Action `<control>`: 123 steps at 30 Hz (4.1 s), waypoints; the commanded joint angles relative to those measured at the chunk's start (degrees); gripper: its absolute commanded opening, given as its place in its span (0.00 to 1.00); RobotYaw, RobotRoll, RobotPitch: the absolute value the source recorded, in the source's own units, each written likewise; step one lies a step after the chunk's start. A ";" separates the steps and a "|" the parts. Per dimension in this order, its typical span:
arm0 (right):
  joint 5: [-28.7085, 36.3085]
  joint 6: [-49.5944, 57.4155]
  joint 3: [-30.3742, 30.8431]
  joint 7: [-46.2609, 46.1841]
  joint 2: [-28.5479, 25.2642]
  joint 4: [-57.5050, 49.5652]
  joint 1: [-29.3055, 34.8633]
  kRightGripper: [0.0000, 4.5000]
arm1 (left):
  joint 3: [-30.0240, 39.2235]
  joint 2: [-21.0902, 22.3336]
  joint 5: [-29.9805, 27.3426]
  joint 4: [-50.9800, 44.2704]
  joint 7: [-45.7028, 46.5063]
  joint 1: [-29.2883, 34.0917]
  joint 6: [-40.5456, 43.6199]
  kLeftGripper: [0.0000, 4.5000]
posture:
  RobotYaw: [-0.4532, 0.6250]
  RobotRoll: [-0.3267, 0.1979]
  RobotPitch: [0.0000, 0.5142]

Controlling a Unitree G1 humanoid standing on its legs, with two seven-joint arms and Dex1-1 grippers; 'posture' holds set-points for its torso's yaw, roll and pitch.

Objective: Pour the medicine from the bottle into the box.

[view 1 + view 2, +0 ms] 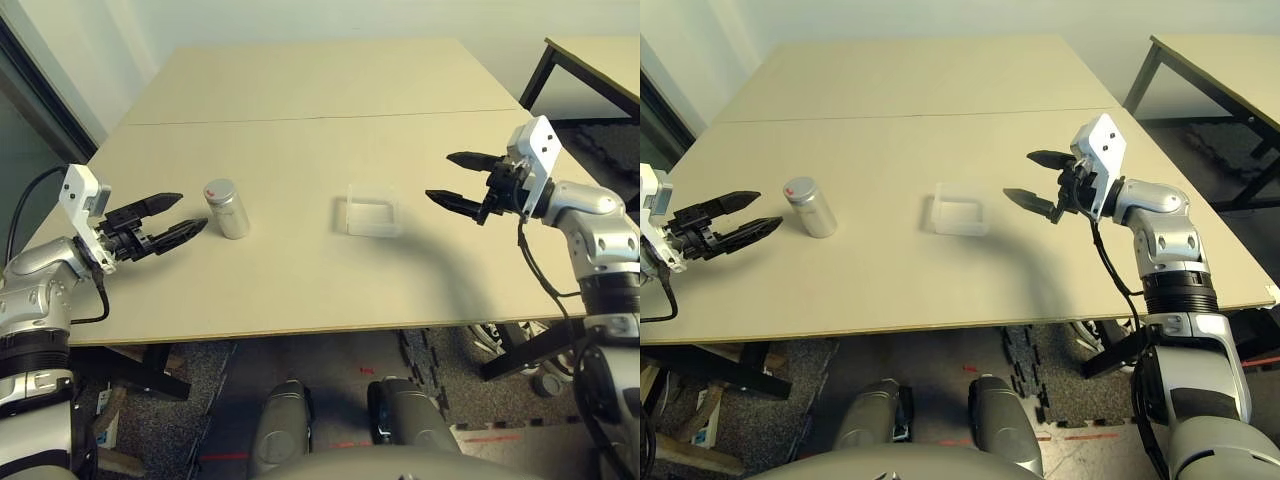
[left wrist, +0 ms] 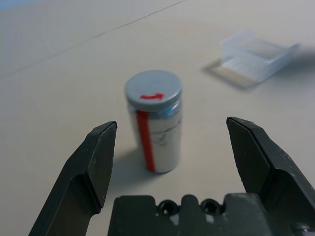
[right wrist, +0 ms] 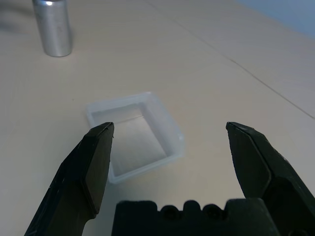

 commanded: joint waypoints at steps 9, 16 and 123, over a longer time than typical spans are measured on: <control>1.87 3.62 0.47 0.82 -2.11 -5.89 2.13 1.00 | -2.71 -2.94 4.07 11.75 1.23 -6.44 -7.70 1.00 | 0.37 0.62 0.16; 2.10 4.32 0.67 0.49 -2.52 -6.60 1.98 1.00 | -4.30 -5.18 5.53 17.29 0.84 -9.63 -10.69 1.00 | 0.36 0.62 0.15; 4.84 22.79 17.06 2.81 23.68 0.69 -22.95 1.00 | -21.05 -19.50 4.47 -1.13 -14.07 -22.02 8.26 0.63 | 0.43 0.62 0.13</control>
